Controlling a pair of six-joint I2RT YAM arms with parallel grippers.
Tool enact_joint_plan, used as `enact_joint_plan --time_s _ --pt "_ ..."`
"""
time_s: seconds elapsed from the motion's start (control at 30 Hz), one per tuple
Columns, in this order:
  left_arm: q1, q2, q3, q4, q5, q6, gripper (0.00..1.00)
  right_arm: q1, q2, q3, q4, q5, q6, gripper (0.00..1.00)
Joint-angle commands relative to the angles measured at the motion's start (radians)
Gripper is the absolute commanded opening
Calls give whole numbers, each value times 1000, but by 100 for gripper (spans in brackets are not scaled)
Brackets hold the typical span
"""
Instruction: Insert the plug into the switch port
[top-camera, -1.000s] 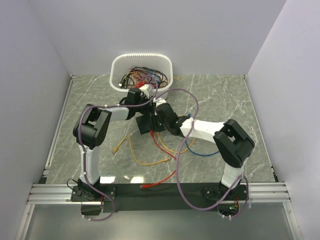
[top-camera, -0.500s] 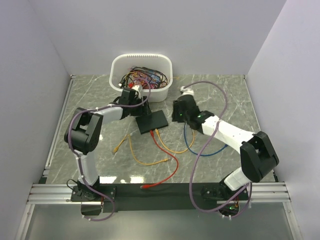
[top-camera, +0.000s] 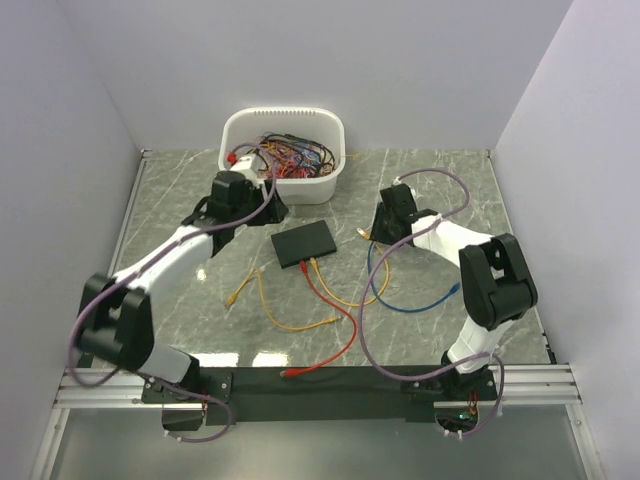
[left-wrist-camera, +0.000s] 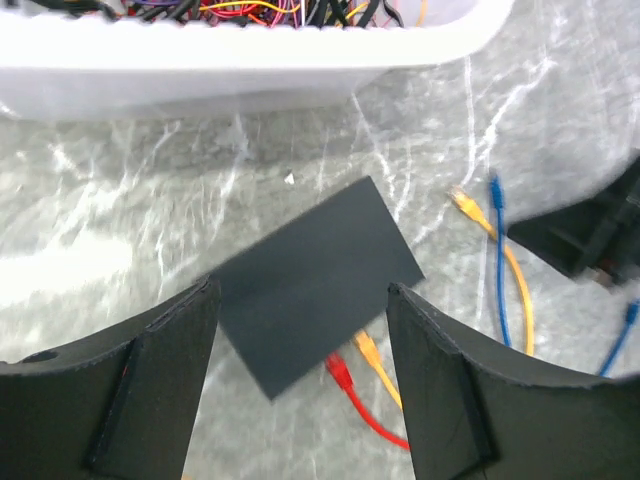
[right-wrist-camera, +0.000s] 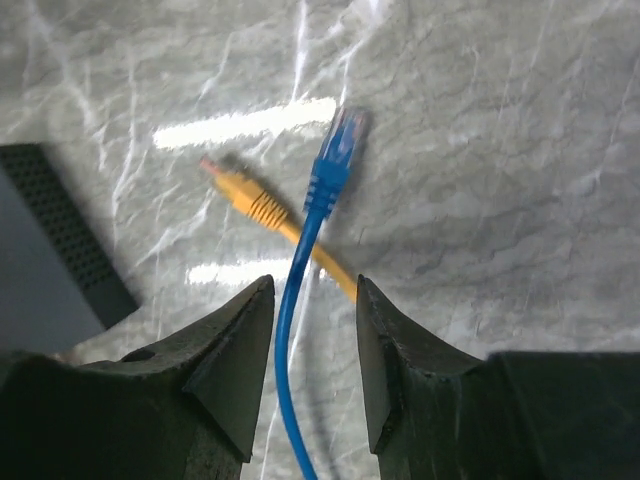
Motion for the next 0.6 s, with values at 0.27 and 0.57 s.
enact_joint_plan --time_s 0.27,0.57 --pt "-4 -297 -288 66 -69 -77 73 -22 157 164 -4 7 27 46" --pt "-4 -254 -300 107 -49 -77 72 -22 217 188 -9 32 56 38"
